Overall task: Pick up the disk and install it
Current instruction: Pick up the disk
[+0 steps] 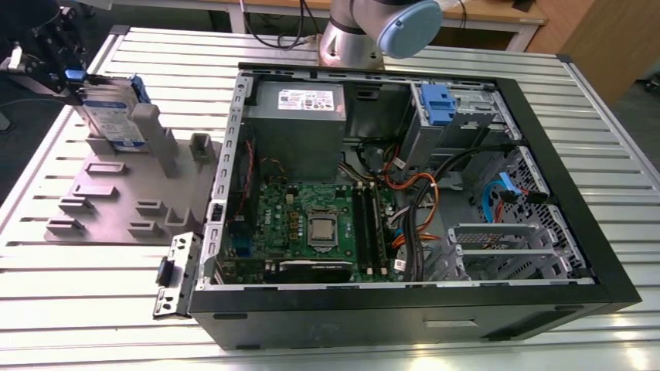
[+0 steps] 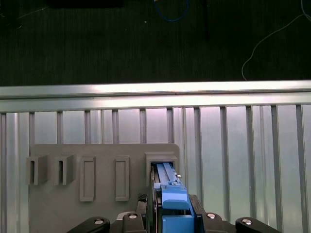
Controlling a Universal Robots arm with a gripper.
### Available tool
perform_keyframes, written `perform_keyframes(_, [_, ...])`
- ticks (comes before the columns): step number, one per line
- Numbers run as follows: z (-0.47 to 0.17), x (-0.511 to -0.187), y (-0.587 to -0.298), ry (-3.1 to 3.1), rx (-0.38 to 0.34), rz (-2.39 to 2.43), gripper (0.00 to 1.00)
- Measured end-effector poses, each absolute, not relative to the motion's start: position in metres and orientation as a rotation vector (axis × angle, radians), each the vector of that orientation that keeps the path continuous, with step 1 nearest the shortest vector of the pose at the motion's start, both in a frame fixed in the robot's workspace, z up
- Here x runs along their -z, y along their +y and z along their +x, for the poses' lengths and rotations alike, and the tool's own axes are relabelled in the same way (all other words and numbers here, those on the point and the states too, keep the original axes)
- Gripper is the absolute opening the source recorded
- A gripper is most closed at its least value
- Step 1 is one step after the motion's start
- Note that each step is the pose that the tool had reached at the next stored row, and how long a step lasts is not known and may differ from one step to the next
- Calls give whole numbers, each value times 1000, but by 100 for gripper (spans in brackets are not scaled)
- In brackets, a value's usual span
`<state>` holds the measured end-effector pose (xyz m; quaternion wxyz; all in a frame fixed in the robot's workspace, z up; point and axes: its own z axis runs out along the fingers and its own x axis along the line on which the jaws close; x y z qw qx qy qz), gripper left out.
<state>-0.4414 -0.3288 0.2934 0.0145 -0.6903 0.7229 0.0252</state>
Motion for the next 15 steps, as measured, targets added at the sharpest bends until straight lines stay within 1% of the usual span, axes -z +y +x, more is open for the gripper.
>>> perform_keyframes(5, [-441,-294,-329,2251,-78,-2149,43])
perform_keyframes(6, [-441,-294,-329,2251,-78,-2149,37])
perform_keyframes(15, [-441,-294,-329,2250,-78,-2149,36])
